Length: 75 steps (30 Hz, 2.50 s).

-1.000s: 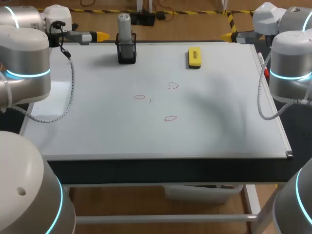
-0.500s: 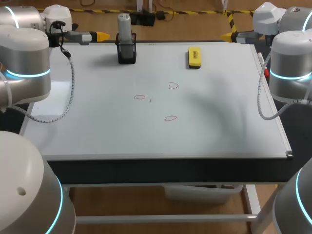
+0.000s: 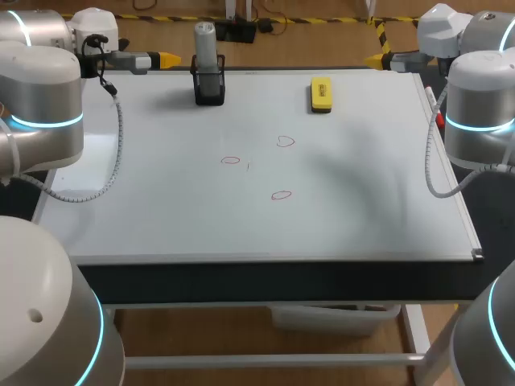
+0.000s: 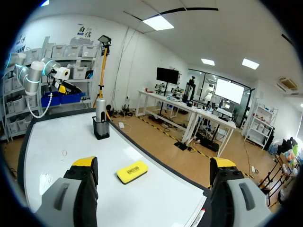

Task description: Pick up the inspection probe, press it on each red-marked spot on the whiteboard one by one, put down the probe, pick up the eraser, and wipe off all the red marks.

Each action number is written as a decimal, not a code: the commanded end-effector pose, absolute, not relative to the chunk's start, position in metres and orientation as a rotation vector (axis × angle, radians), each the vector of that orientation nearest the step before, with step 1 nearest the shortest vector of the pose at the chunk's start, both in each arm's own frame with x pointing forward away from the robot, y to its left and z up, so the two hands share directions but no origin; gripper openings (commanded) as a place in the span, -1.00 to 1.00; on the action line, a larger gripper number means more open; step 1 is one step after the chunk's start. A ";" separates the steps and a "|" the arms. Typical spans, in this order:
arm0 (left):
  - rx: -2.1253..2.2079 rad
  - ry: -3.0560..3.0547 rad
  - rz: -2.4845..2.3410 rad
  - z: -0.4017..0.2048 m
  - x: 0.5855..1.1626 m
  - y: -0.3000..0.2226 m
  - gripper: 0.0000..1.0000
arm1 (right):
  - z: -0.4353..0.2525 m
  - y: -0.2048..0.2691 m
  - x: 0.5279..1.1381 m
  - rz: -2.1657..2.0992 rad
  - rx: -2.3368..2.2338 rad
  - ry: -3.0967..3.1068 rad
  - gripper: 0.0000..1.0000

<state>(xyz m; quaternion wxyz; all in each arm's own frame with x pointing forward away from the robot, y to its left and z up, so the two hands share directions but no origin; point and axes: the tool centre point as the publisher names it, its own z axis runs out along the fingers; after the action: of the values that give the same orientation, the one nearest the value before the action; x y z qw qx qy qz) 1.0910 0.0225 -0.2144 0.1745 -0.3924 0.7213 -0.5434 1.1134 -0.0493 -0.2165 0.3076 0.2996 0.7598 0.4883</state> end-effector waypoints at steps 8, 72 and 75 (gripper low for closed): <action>-0.893 2.165 -1.638 -0.227 1.095 0.002 1.00 | -0.216 -0.049 1.114 1.291 0.792 2.011 1.00; -0.151 2.257 -2.283 -0.282 1.222 -0.106 1.00 | -0.216 -0.049 1.114 1.291 0.792 2.011 1.00; -0.154 2.250 -2.283 -0.282 1.223 -0.106 1.00 | -0.216 -0.049 1.114 1.291 0.792 2.011 1.00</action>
<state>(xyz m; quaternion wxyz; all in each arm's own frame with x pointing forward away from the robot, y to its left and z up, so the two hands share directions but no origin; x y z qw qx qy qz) 1.2153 -0.1058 -0.2783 0.0076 -0.0899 0.7038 -0.7047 1.1133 -0.0493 -0.2165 0.3076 0.2996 0.7598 0.4882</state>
